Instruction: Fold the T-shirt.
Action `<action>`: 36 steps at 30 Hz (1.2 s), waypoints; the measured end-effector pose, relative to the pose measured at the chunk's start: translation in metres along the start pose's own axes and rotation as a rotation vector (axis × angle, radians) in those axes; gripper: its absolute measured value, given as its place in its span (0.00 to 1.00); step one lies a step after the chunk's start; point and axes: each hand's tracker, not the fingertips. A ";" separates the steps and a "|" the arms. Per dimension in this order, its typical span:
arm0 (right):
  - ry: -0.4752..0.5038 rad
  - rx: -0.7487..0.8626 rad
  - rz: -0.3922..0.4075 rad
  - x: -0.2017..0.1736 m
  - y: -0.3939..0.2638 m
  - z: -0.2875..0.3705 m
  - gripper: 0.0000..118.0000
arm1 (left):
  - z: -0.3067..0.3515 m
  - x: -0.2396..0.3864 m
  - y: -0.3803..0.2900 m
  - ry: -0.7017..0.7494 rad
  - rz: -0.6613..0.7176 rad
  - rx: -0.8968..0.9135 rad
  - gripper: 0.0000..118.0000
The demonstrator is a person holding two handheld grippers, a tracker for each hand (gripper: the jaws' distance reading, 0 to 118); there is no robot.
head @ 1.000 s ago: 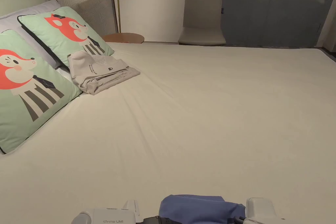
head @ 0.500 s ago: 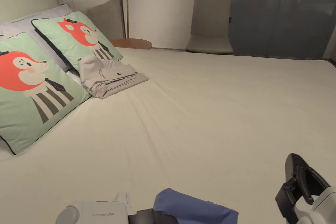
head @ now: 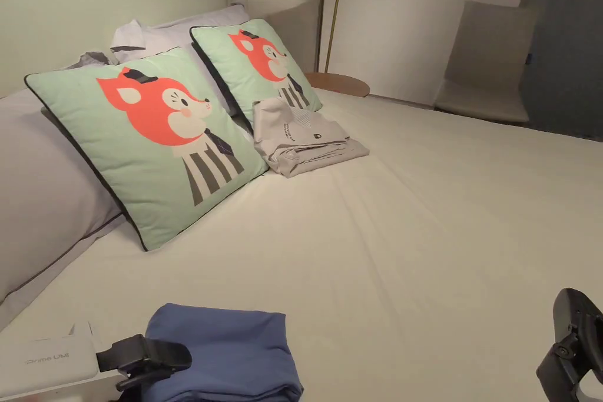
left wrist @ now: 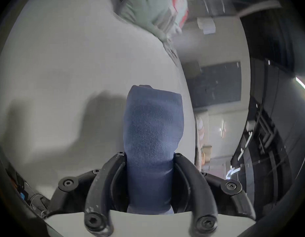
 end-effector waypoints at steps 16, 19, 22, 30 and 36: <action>0.175 -0.026 0.012 -0.064 0.004 -0.025 0.00 | 0.034 -0.019 0.011 0.173 -0.051 0.146 0.68; 0.165 -0.024 0.019 -0.055 0.006 -0.020 0.00 | 0.045 0.008 -0.003 0.300 -0.234 0.297 0.91; 0.153 -0.027 0.019 -0.043 0.008 -0.013 0.00 | 0.061 0.046 -0.022 0.346 -0.393 0.396 0.92; 0.079 -0.065 -0.023 0.000 0.011 0.012 0.00 | 0.019 0.126 -0.118 0.299 -0.705 0.319 0.16; -0.015 -0.069 -0.007 0.052 0.017 0.045 0.00 | -0.047 0.173 -0.201 0.272 -0.898 0.310 0.01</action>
